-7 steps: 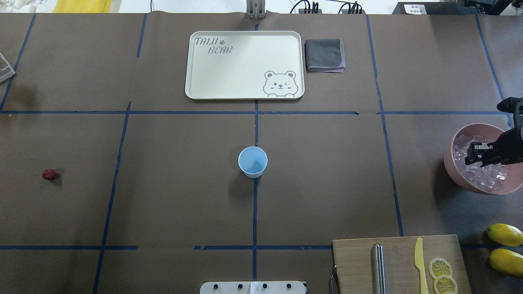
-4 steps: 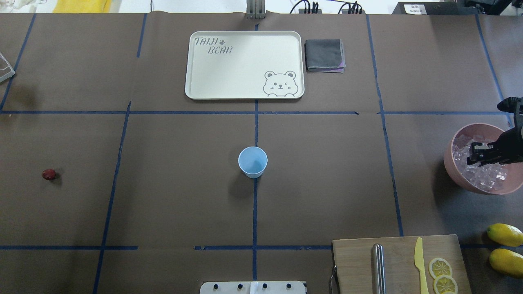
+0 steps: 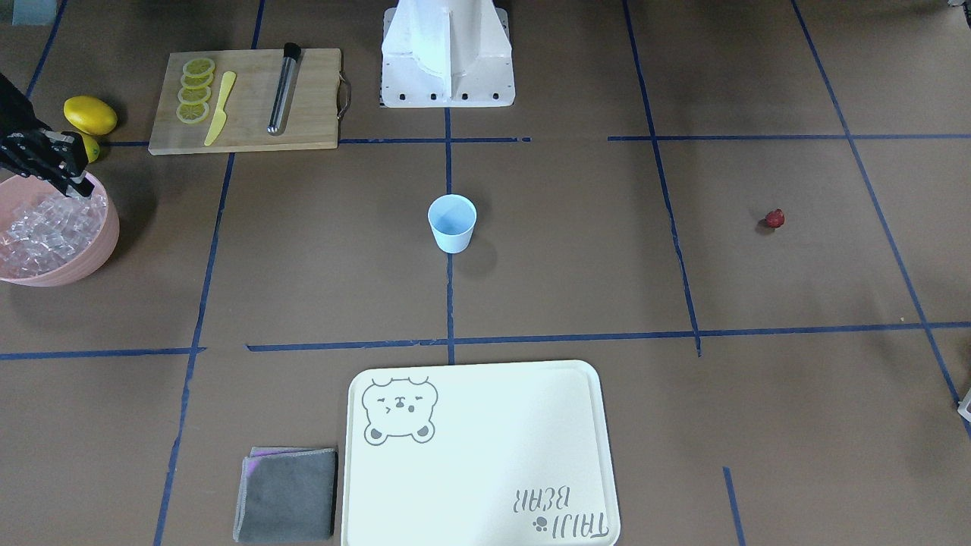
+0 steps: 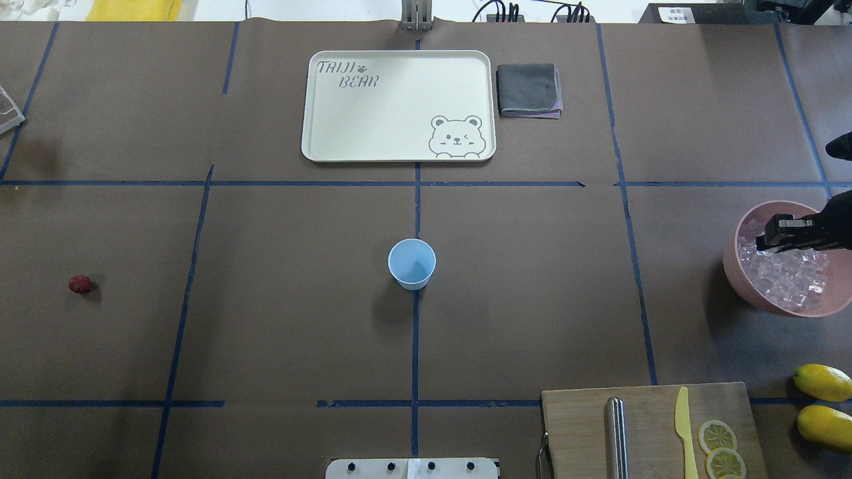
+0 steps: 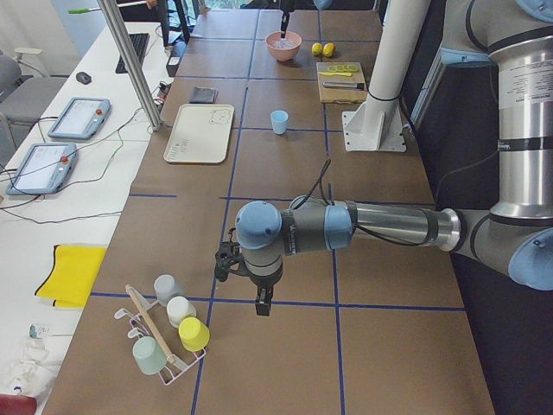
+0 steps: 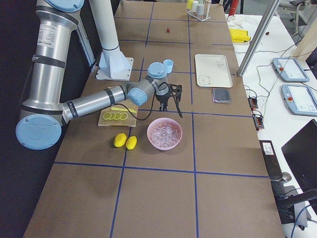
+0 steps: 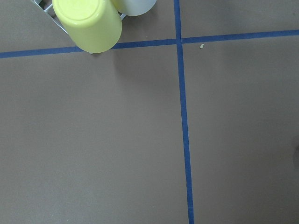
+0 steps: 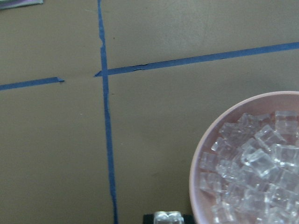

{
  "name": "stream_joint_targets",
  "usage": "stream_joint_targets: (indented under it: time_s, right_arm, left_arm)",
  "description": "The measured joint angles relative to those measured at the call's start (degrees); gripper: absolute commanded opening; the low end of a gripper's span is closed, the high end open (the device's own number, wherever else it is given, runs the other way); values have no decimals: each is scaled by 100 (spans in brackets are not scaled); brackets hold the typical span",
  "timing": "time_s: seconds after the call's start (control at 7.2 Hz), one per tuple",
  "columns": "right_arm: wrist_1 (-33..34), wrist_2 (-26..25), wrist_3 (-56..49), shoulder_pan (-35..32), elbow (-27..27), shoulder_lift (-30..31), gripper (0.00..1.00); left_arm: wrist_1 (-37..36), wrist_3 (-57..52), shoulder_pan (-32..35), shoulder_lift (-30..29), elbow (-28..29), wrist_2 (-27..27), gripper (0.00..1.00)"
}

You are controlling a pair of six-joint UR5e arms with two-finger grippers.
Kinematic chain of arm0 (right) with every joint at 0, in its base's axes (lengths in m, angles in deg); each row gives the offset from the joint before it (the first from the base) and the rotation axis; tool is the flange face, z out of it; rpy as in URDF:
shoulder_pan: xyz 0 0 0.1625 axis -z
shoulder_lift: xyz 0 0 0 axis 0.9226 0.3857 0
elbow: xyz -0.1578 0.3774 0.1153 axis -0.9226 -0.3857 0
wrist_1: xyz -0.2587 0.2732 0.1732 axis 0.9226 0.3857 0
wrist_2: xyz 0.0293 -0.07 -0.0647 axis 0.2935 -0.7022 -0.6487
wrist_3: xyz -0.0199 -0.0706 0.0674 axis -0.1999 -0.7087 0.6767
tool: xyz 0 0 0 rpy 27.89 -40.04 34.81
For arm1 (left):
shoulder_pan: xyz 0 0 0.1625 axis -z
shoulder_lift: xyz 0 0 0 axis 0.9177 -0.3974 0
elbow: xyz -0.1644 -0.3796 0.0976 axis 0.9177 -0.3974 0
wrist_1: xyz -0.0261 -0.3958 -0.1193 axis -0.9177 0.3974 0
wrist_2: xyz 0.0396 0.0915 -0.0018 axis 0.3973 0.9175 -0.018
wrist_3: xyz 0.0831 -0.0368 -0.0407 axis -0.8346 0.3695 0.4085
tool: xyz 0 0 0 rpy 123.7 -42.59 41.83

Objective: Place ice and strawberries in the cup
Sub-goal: 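Carry the ice with the right gripper over the blue cup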

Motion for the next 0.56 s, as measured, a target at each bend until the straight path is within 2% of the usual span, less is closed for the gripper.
stream_joint_targets:
  time_s: [0.28,0.56]
  right_arm:
    - [243,-86,1612,674,75,-1094,0]
    - [1501,-447,2646,1470,-154,-2799,0]
  left_arm:
    - [102,-12,-8,-3,-6,-24,100]
    - [274,-25,-15,-1,-6,-27,100]
